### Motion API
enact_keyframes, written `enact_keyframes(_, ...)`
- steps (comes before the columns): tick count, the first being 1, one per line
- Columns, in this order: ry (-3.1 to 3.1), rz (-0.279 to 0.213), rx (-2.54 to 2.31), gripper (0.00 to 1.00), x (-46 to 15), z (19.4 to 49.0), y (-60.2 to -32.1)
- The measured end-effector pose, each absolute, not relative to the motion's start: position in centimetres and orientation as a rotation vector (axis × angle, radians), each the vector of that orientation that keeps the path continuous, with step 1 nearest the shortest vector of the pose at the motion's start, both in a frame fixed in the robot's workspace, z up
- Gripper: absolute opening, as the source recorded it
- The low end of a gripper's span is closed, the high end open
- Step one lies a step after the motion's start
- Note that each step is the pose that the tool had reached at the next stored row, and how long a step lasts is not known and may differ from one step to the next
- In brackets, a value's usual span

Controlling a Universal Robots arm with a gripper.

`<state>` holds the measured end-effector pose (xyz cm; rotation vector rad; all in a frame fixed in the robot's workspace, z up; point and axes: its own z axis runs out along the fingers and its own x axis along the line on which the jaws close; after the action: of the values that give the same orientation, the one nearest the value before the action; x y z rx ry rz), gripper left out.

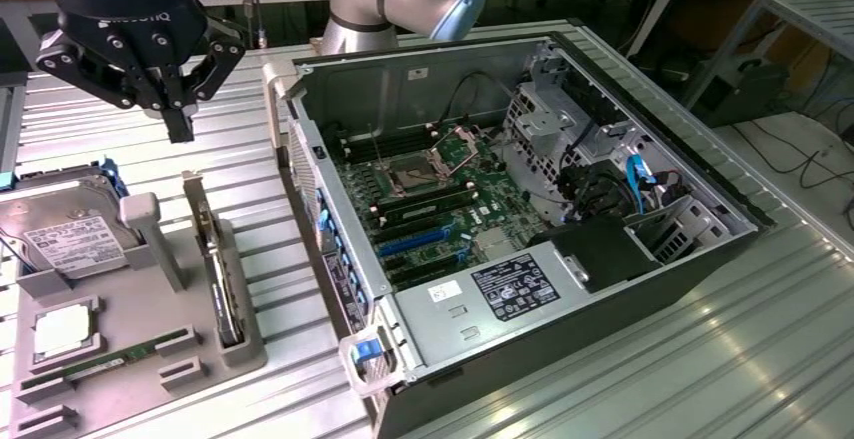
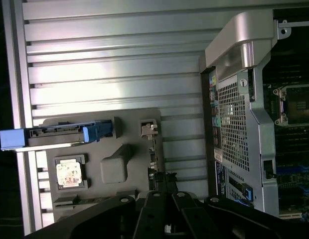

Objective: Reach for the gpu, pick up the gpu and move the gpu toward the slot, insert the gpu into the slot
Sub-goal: 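Pick up the gpu and move the gpu toward the slot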

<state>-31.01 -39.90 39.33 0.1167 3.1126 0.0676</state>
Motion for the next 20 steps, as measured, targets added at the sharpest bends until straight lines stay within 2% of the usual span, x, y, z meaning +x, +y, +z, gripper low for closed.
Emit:
enact_keyframes(3,3.113,0.068,0.117,0.11,-31.0,39.3,-39.9)
enact_keyframes(4,3.113,0.068,0.117,0.17,-31.0,39.3,-39.9)
enact_keyframes(5,3.113,0.068,0.117,0.17,-31.0,39.3,-39.9)
enact_keyframes(7,3.113,0.068,0.117,0.3,-31.0,39.3,-39.9)
enact_keyframes(8,3.113,0.068,0.117,0.3,-31.0,39.3,-39.9)
enact_keyframes(11,3.113,0.068,0.117,0.48,-31.0,39.3,-39.9)
enact_keyframes(12,3.113,0.068,0.117,0.48,-31.0,39.3,-39.9)
enact_keyframes(14,3.113,0.068,0.117,0.6,-31.0,39.3,-39.9)
enact_keyframes(15,3.112,0.068,0.117,0.6,-31.0,39.3,-39.9)
enact_keyframes(16,3.114,0.068,0.113,0.66,-31.0,39.3,-39.9)
enact_keyframes(20,3.121,0.068,0.076,0.66,-31.0,39.0,-41.0)
